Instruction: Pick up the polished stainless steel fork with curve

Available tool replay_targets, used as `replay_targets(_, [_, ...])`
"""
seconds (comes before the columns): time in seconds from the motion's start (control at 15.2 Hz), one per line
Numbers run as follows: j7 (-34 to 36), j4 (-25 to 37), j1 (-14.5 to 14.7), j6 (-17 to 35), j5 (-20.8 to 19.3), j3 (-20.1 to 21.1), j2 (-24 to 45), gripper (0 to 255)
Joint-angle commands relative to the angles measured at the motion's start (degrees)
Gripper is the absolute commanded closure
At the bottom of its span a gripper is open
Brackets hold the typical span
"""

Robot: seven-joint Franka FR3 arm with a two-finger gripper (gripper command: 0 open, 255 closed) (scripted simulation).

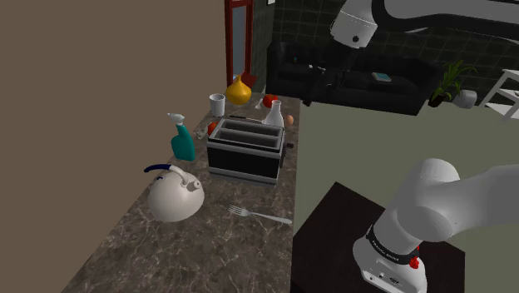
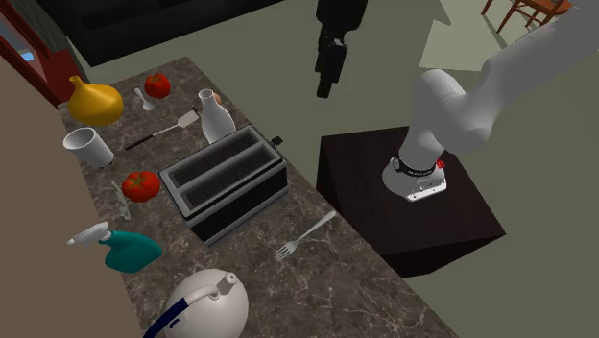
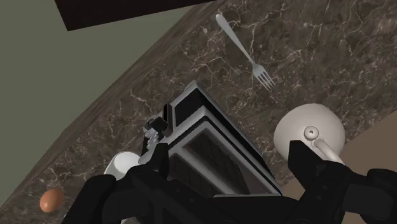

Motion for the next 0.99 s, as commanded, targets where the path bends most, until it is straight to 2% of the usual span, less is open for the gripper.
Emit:
replay_targets(0.0, [0.0,0.0,0.0,0.0,0.0,0.0,0.0,0])
replay_targets(0.46, [-1.8,-8.4,2.9,12.0,1.2,3.1,4.9,0])
replay_targets(0.92, [-3.5,-14.0,5.8,24.9,2.2,6.3,13.6,0])
